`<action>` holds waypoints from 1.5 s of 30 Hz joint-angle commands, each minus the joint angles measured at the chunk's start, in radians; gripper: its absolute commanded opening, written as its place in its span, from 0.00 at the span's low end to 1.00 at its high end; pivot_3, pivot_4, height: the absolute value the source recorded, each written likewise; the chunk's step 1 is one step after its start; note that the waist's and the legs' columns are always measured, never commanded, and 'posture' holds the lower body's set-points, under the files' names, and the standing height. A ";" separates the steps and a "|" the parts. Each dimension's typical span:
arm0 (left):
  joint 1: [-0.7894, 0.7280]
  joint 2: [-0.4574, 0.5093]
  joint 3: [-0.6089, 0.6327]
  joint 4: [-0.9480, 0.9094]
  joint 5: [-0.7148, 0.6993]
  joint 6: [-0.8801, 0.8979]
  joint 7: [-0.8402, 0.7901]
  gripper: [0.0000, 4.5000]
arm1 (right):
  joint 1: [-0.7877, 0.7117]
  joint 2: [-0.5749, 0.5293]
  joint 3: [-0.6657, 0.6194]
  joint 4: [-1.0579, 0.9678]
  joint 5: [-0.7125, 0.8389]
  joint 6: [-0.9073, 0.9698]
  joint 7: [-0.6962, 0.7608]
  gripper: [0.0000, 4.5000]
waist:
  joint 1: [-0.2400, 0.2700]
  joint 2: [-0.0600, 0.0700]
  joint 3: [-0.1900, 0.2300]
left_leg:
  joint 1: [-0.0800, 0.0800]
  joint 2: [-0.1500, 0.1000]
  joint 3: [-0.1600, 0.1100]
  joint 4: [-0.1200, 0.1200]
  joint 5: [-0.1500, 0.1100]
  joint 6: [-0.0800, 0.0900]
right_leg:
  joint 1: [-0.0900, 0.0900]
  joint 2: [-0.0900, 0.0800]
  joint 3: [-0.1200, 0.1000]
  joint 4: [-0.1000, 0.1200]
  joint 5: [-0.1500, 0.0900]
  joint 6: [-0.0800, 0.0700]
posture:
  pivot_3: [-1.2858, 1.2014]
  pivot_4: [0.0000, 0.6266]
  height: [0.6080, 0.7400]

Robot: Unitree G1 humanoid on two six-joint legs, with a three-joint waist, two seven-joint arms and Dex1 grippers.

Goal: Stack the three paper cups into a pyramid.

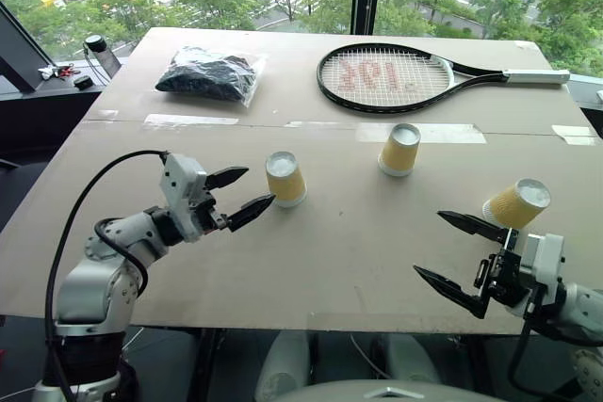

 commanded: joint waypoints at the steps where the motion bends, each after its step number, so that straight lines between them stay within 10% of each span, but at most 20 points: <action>1: -0.093 0.000 -0.046 0.065 0.048 -0.018 -0.012 1.00 | 0.019 0.006 0.007 -0.056 0.007 -0.014 -0.004 0.99 | 0.000 0.000 0.000 | 0.000 0.000 0.000 0.000 0.000 0.000 | 0.000 0.000 0.000 0.000 0.000 0.000 | 0.52 0.24 1.00; 8: -0.262 -0.058 -0.135 0.244 0.117 -0.077 -0.055 1.00 | 0.049 0.039 0.023 -0.080 -0.053 -0.026 -0.064 0.99 | 0.000 0.000 0.000 | 0.000 0.000 0.000 0.000 0.000 0.000 | 0.000 0.001 0.000 0.000 0.000 0.000 | 0.52 0.24 1.00; 14: -0.345 -0.085 -0.184 0.363 0.167 -0.140 -0.121 0.51 | 0.072 0.054 0.017 -0.110 -0.082 -0.020 -0.119 1.00 | -0.003 0.000 0.000 | 0.000 0.000 0.000 0.000 0.000 0.000 | 0.000 0.002 0.000 0.001 0.000 0.000 | 0.52 0.24 1.00; 45: -0.674 -0.395 -0.361 0.665 0.282 -0.227 -0.253 0.51 | 0.425 0.183 -0.136 -0.130 -0.164 -0.138 -0.268 1.00 | 0.000 -0.002 0.001 | -0.002 -0.001 0.000 0.001 0.000 0.000 | -0.001 0.004 0.001 0.000 0.000 0.001 | 0.52 0.24 1.00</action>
